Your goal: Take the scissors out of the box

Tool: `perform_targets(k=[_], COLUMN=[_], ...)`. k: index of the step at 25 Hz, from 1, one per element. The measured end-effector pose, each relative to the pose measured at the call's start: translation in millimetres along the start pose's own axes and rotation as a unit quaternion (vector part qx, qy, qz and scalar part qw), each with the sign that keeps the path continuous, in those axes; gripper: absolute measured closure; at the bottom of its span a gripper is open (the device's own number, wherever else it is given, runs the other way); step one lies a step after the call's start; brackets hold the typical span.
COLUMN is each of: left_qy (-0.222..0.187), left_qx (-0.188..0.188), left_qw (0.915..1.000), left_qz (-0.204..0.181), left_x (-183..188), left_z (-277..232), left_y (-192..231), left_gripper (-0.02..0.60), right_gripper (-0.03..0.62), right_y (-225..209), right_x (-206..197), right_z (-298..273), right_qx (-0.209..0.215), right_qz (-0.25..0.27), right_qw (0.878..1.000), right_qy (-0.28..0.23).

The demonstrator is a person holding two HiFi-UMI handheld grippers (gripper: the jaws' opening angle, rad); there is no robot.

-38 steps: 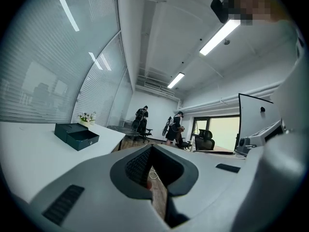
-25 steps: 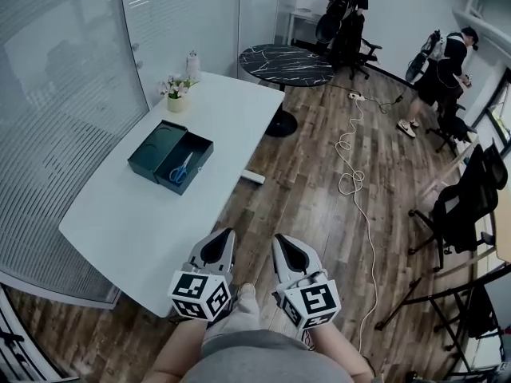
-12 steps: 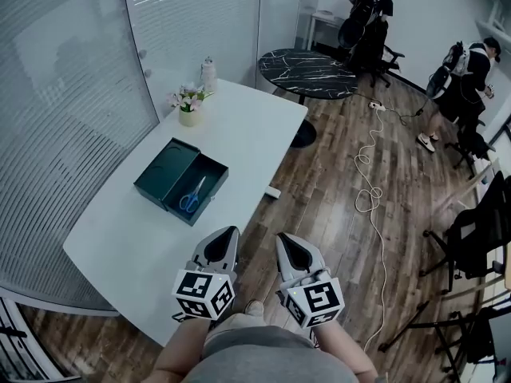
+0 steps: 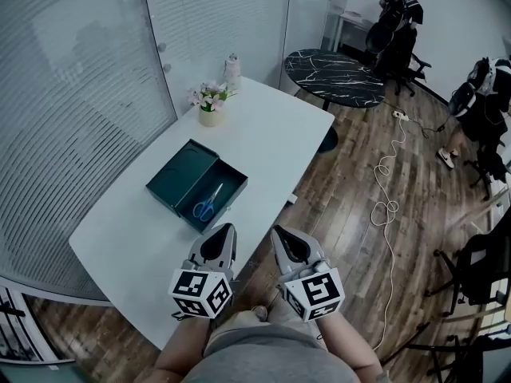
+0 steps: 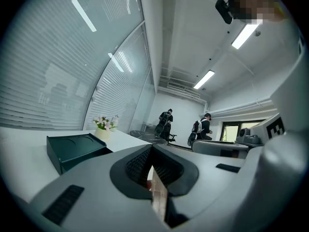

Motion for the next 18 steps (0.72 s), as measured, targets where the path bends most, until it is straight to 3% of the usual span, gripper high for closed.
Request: perform_targets(k=[10, 18], left_qy=[0.004, -0.003], left_qx=[0.126, 0.242], left_qw=[0.9919, 0.9696], left_qz=[0.015, 0.034], left_x=[-5.9, -4.9], left_z=[17.6, 12.2], left_y=[58.7, 91.1], left_gripper=[0.575, 0.577], right_gripper=[0.585, 0.585], right_y=[10.7, 2.1], right_x=[-2.6, -1.5], right_z=[-83.8, -145.5], right_qx=[0.116, 0.217], right_qz=[0.019, 0.045], right_qw=[0.992, 0.972], right_qy=[0.04, 0.085])
Point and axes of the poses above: the fingertips, and each gripper's own axes: z backward along the fingers, y to its left, x out of its top, the point moved 5 cm from there along z, backward along the fingers, and after that the axes turned 14 degrees about -z, right-handed, at the moved point
